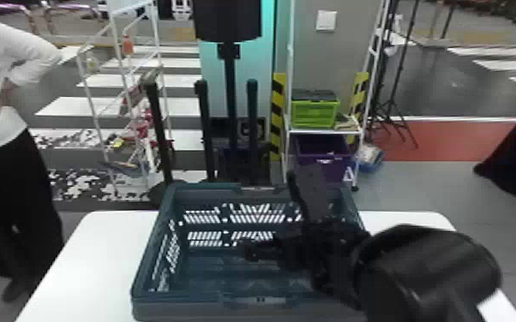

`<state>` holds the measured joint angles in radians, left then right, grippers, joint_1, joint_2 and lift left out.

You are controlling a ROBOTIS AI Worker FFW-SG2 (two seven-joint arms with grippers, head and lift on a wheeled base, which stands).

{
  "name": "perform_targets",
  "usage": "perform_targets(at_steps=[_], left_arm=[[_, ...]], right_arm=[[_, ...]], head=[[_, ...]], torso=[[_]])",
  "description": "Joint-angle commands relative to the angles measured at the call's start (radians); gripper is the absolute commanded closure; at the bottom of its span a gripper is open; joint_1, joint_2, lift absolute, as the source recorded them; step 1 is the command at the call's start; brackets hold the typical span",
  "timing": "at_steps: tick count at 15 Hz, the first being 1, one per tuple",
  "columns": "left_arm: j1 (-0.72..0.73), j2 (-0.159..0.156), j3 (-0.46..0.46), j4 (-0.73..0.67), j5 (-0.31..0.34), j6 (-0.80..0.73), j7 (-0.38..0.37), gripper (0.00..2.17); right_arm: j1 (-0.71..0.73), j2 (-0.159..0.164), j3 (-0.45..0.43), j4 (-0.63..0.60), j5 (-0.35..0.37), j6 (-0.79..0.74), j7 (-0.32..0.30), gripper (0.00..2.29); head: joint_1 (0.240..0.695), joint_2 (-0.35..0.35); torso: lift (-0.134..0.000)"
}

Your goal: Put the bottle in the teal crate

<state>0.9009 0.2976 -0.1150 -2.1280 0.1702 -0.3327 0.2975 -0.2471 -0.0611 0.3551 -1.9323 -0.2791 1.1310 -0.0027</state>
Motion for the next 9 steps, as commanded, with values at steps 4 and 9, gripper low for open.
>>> perform_targets(at_steps=[4,9], left_arm=[[0.001,0.002,0.000,0.000,0.000,0.001,-0.006,0.13],[-0.007,0.002,0.000,0.003,0.000,0.007,-0.006,0.13]], right_arm=[[0.318,-0.092,-0.126,-0.300,0.070,-0.205,-0.017,0.04],[0.643,-0.117,-0.258,-0.412,0.070,-0.592,-0.017,0.04]], head=[[0.499,0.000],[0.499,0.000]], torso=[[0.000],[0.000]])
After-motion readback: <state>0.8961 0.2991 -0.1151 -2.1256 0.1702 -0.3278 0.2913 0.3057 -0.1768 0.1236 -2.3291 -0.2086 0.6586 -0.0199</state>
